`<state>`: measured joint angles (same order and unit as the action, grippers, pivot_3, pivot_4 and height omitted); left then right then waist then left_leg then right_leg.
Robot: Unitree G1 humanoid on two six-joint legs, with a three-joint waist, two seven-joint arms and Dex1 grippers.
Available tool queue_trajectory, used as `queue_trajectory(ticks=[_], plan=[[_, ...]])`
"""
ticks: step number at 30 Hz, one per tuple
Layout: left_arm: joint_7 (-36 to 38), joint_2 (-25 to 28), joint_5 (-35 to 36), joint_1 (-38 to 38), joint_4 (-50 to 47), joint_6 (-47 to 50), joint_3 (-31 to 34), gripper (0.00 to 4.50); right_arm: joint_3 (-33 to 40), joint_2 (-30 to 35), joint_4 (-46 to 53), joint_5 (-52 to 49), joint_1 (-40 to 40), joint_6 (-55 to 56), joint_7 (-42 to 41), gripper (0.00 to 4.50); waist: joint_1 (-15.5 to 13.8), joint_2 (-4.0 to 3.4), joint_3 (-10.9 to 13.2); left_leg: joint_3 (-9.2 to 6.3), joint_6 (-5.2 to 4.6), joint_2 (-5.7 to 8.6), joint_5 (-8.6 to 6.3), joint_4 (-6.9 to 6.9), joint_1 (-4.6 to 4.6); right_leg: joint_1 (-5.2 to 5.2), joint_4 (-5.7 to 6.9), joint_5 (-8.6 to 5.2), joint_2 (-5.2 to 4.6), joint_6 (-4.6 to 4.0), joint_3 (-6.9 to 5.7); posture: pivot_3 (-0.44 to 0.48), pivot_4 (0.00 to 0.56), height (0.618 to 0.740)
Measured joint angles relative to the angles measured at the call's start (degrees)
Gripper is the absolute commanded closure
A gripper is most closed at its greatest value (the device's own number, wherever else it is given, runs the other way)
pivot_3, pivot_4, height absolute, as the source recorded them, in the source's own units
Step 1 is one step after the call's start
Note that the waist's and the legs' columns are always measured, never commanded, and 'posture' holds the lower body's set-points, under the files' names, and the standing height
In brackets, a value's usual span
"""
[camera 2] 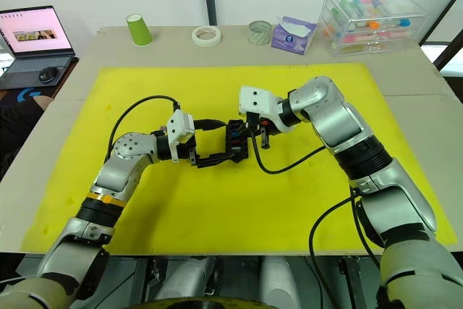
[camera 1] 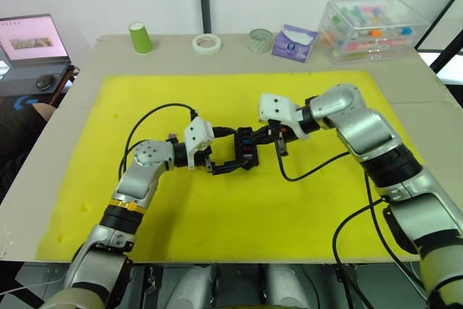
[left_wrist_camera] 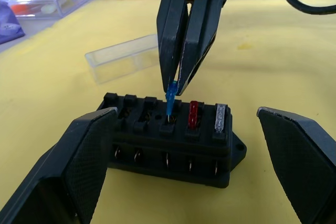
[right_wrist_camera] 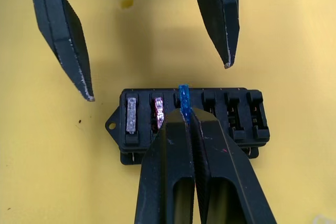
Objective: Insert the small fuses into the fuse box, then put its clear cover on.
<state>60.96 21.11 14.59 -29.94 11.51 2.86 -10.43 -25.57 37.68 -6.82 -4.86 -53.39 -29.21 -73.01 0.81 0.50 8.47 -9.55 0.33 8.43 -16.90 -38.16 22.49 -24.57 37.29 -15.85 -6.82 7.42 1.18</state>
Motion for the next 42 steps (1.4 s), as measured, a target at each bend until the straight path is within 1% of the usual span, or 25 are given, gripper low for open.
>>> queue_trajectory(ticks=[13, 22, 27, 36, 42], plan=[[0.18, -0.06, -0.53, -0.35, 1.28, -0.12, 0.0, 0.03, -0.08, -0.09, 0.35, 1.03, 0.1, -1.15, -0.02, 4.5, -0.02, 0.0, 0.0, 0.0, 0.0, 0.0, 0.0, 0.0, 0.0, 0.0, 0.0, 0.0, 0.0, 0.0, 0.0, 0.0, 0.15, 0.74], [0.16, -0.07, -1.21, -0.52, 1.35, -0.96, 0.0, 0.03, 1.03, -1.19, 1.05, 0.04, 0.04, -4.94, 0.6, 4.5, -0.03, 0.0, 0.0, -0.01, 0.0, 0.0, 0.0, 0.0, 0.0, 0.0, 0.0, 0.0, 0.0, 0.0, 0.0, 0.0, 0.15, 0.74], [0.12, -0.13, -1.52, -0.54, 1.88, -1.02, 0.0, 0.03, 1.88, -1.2, 1.21, -0.36, -1.46, -7.36, 1.04, 4.5, -0.03, 0.0, 0.0, -0.01, 0.0, 0.0, 0.0, 0.0, 0.0, 0.0, 0.0, 0.0, 0.0, 0.0, 0.0, 0.0, 0.15, 0.74], [0.16, -0.33, -1.59, -1.27, 2.47, -1.17, 0.0, 0.03, 1.74, -1.34, 2.31, -0.73, -1.39, -10.26, 1.61, 4.5, -0.03, 0.0, 0.0, -0.01, 0.0, 0.01, 0.0, -0.01, 0.0, 0.0, 0.01, 0.0, -0.01, 0.0, 0.0, 0.0, 0.15, 0.74], [0.09, -1.0, -1.6, -1.27, 2.89, -2.43, 0.0, 0.03, 1.64, -1.33, 4.47, -1.15, 0.13, -11.94, 1.71, 4.5, -0.04, 0.0, 0.0, 0.0, 0.0, 0.01, 0.0, -0.02, 0.0, 0.0, 0.01, 0.0, -0.01, 0.0, 0.0, 0.0, 0.15, 0.74]])
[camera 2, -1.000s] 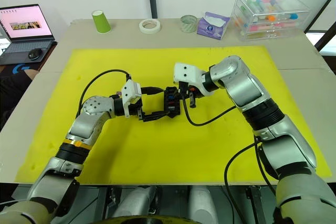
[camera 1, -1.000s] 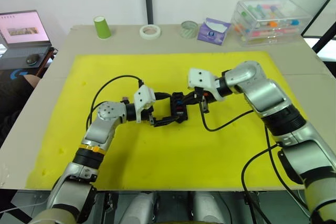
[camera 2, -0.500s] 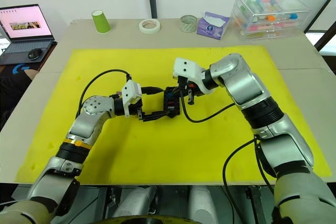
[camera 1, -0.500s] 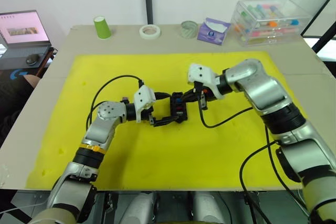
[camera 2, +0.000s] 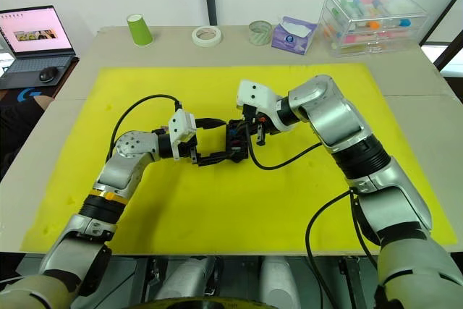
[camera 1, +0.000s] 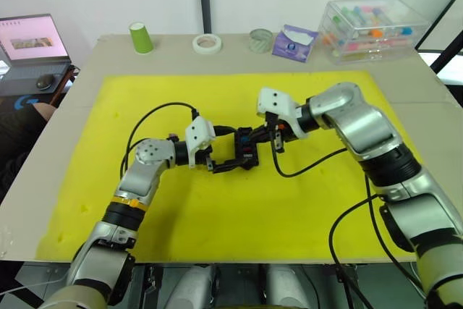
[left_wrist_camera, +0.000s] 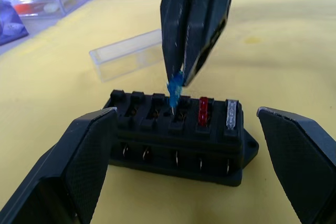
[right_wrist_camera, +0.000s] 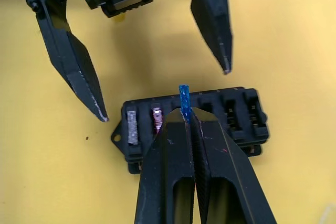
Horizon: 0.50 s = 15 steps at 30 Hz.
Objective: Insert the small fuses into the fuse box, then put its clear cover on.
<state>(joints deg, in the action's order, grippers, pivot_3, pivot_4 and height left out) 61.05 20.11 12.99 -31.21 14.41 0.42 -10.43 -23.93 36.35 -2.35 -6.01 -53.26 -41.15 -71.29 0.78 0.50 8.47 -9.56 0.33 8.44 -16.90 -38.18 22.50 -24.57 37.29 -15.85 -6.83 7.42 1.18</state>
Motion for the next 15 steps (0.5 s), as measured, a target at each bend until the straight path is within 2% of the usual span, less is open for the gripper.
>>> queue_trajectory(ticks=[15], plan=[[0.13, -0.46, -0.03, -0.95, 1.96, 0.0, 0.0, 0.03, -0.41, 0.02, 0.03, 0.26, 0.09, 0.29, 0.64, 4.5, 0.0, 0.0, 0.0, 0.0, 0.0, 0.0, 0.0, 0.0, 0.0, 0.0, 0.0, 0.0, 0.0, 0.0, 0.0, 0.0, 0.15, 0.74]])
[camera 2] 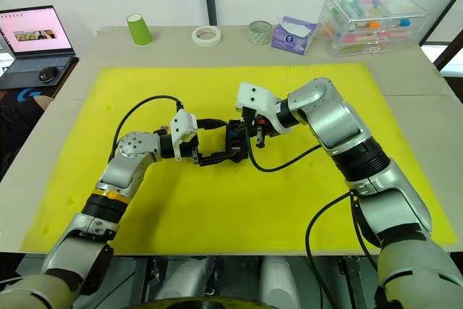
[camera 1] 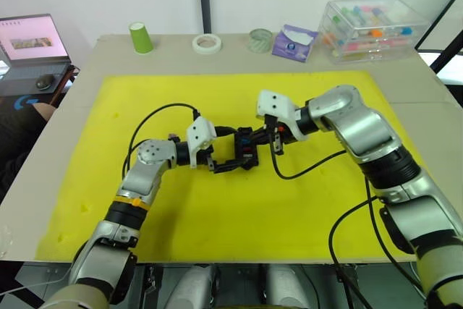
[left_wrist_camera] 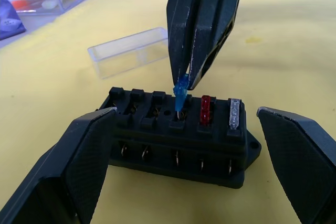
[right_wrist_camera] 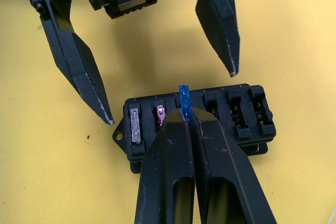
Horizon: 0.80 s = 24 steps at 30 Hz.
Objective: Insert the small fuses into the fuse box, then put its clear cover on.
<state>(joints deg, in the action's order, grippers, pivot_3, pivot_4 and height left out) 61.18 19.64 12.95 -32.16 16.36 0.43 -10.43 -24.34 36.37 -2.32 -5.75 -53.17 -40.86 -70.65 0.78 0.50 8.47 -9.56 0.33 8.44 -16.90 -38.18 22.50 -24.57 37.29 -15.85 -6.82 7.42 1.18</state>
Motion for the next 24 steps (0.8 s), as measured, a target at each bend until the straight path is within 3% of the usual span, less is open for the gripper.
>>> queue_trajectory(ticks=[24], plan=[[-0.1, -0.09, -0.02, -0.09, -0.41, 0.32, -0.02, 0.03, -1.1, 0.24, -0.74, 1.23, 0.15, 1.03, 0.07, 4.5, 0.01, 0.0, 0.0, 0.0, 0.0, 0.0, 0.0, 0.0, 0.0, 0.0, 0.0, 0.0, 0.0, 0.0, 0.0, 0.0, 0.15, 0.74]])
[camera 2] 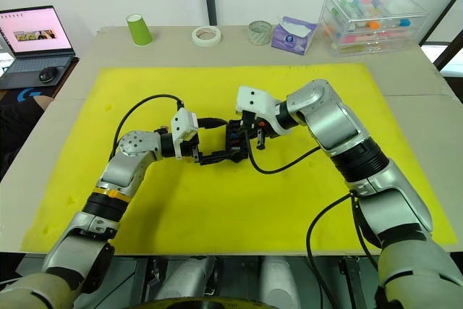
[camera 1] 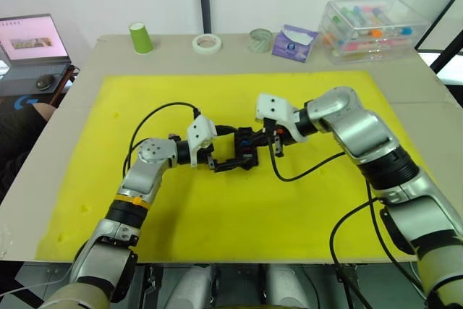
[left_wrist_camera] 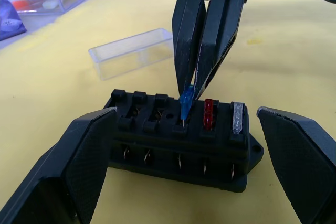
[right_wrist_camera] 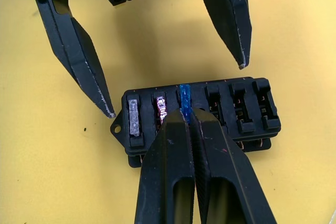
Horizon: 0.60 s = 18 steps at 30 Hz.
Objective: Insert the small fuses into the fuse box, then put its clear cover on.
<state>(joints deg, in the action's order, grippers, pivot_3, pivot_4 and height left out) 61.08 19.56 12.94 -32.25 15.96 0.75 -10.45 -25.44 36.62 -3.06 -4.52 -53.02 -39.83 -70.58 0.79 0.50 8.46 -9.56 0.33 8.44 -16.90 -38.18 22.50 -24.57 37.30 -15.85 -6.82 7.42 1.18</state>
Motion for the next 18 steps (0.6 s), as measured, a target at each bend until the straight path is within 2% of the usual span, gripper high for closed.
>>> queue_trajectory(ticks=[18], plan=[[-0.09, 0.01, -0.02, 0.01, -0.26, 0.06, -0.02, 0.03, 1.07, 1.34, 0.02, -0.37, -0.79, -0.83, -0.13, 4.5, -0.03, 0.0, 0.0, 0.0, 0.0, 0.0, 0.0, 0.0, 0.0, 0.0, 0.0, 0.0, 0.0, 0.0, 0.0, 0.0, 0.15, 0.74]])
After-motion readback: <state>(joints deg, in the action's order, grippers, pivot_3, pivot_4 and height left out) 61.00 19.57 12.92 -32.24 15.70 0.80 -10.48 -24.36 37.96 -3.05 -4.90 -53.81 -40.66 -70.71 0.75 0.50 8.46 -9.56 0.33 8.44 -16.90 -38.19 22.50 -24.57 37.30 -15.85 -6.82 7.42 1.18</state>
